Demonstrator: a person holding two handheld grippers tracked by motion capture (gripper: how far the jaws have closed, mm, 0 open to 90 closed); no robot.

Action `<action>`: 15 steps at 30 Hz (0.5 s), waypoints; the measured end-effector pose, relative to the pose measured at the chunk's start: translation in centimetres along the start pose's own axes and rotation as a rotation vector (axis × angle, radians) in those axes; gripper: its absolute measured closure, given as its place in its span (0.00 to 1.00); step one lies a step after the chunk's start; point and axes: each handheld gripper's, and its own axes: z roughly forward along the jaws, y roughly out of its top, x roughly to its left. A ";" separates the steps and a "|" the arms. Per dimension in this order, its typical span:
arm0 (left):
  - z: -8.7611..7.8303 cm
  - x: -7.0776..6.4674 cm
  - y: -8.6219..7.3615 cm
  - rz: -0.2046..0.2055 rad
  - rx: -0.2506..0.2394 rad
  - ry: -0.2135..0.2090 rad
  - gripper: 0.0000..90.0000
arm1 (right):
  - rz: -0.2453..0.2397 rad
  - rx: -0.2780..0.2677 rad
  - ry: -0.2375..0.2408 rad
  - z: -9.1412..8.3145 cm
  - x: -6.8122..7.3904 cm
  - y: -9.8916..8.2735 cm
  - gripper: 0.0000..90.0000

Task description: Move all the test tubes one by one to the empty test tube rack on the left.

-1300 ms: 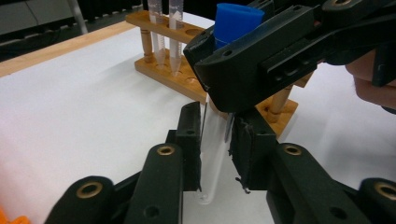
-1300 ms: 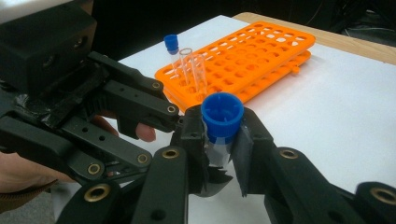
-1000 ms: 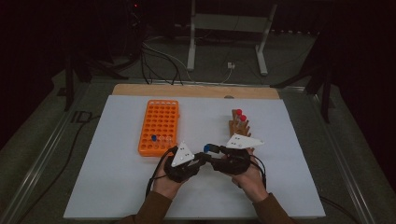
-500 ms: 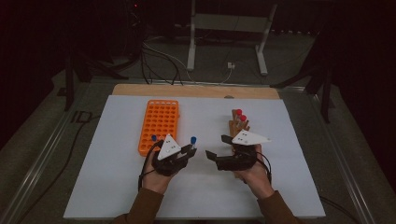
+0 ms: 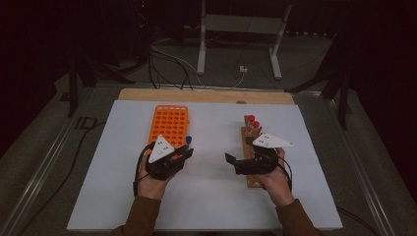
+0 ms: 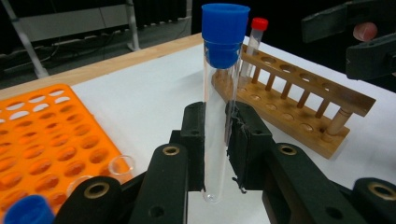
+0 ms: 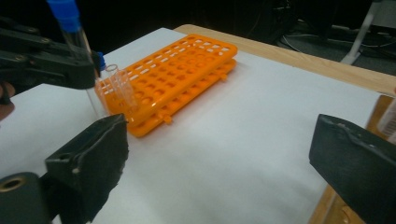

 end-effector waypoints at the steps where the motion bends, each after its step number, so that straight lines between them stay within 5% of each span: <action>1: -0.1 0.1 0.0 -0.003 -0.003 0.002 0.86 | 0.003 -0.003 -0.001 0.0 -0.1 0.0 0.04; 15: -1.8 1.6 0.4 -0.025 -0.037 0.046 0.86 | 0.006 -0.019 -0.017 -0.5 -0.5 0.2 0.00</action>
